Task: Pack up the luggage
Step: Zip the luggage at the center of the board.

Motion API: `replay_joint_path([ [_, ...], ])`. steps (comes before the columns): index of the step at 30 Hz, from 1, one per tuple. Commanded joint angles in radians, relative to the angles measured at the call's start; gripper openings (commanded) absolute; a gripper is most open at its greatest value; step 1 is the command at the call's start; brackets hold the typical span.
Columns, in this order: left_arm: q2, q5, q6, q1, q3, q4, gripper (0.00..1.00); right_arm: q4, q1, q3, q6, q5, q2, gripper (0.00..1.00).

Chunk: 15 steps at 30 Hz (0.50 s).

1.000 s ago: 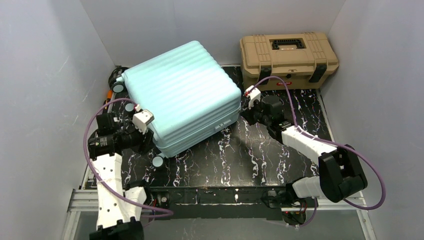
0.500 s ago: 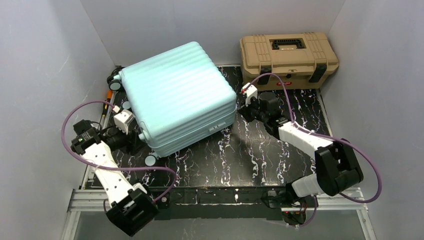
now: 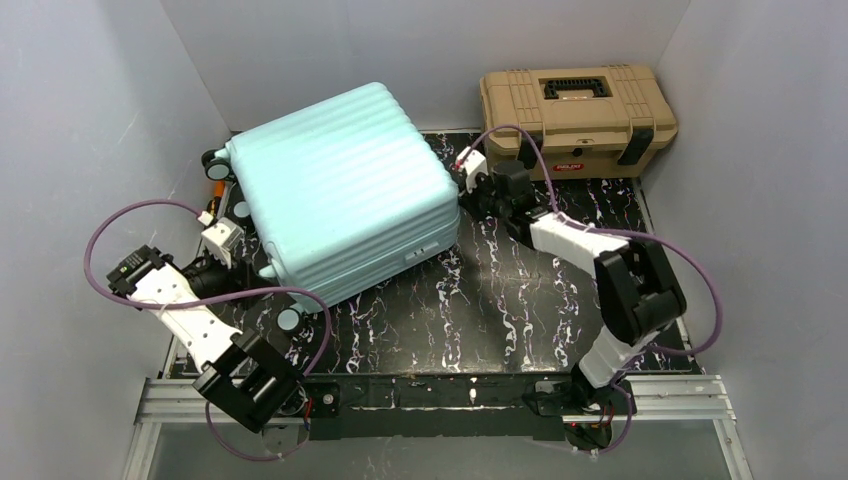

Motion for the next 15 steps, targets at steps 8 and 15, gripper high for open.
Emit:
replay_joint_path([
  [8, -0.033, -0.099, 0.214, 0.083, 0.010, 0.007, 0.00, 0.065, -0.040, 0.429, -0.066, 0.172, 0.324, 0.01],
  [15, -0.032, -0.074, 0.337, 0.084, 0.032, -0.123, 0.00, 0.077, -0.039, 0.411, -0.011, 0.062, 0.289, 0.01],
])
